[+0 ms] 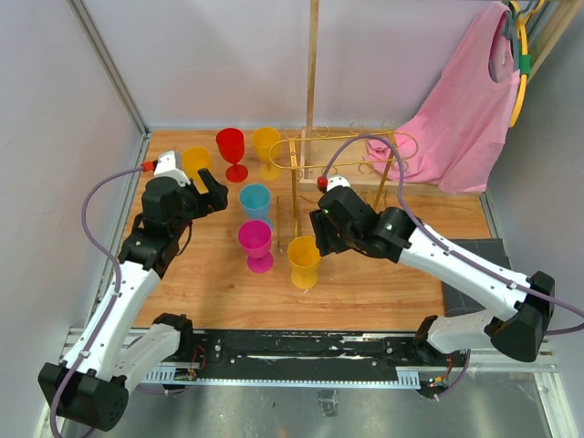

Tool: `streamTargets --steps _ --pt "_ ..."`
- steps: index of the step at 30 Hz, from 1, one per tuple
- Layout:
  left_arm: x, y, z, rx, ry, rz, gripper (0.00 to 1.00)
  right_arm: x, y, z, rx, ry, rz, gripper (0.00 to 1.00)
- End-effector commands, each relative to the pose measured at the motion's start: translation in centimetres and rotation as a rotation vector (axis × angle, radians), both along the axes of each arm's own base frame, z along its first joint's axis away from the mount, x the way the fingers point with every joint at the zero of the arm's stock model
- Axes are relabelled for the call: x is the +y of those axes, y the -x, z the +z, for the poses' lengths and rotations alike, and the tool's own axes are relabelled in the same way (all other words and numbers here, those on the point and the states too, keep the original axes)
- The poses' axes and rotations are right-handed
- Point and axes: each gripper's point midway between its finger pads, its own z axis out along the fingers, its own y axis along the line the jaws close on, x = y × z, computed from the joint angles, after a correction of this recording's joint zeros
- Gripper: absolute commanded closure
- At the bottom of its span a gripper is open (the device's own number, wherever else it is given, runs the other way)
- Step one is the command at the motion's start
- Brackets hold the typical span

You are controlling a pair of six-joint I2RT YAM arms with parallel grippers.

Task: Place the wine glass upside down on the wine glass rack

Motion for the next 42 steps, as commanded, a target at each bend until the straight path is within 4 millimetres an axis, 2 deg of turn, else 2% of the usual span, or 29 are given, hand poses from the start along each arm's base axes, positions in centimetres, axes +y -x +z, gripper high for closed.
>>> streamTargets --steps 1,11,15,25,30,36,40,42 --pt "0.4 0.4 -0.1 -0.002 -0.012 0.017 0.01 1.5 -0.3 0.8 -0.031 -0.012 0.011 0.44" --pt "0.8 0.7 -0.2 0.001 -0.022 0.028 0.01 2.8 0.5 -1.4 -0.002 0.027 0.033 0.47" --pt "0.7 0.7 -0.2 0.001 -0.018 0.026 0.01 2.6 1.0 -2.0 0.007 0.033 0.029 0.51" --pt "0.5 1.1 -0.3 0.007 0.004 0.019 0.01 1.4 2.3 -4.4 0.027 0.068 0.014 0.54" --pt "0.5 1.6 -0.2 0.005 0.01 0.02 0.01 1.2 2.8 -4.8 0.028 0.067 0.008 0.66" --pt "0.7 2.1 -0.2 0.003 0.015 0.022 0.01 0.9 3.2 -4.6 0.021 0.077 0.0 0.91" --pt "0.8 2.4 0.3 -0.009 0.018 0.024 0.01 0.5 3.6 -3.8 0.005 0.083 -0.008 0.99" --pt "0.9 2.4 0.5 -0.014 0.013 0.026 0.01 -0.1 3.9 -3.1 -0.005 0.091 -0.019 0.99"
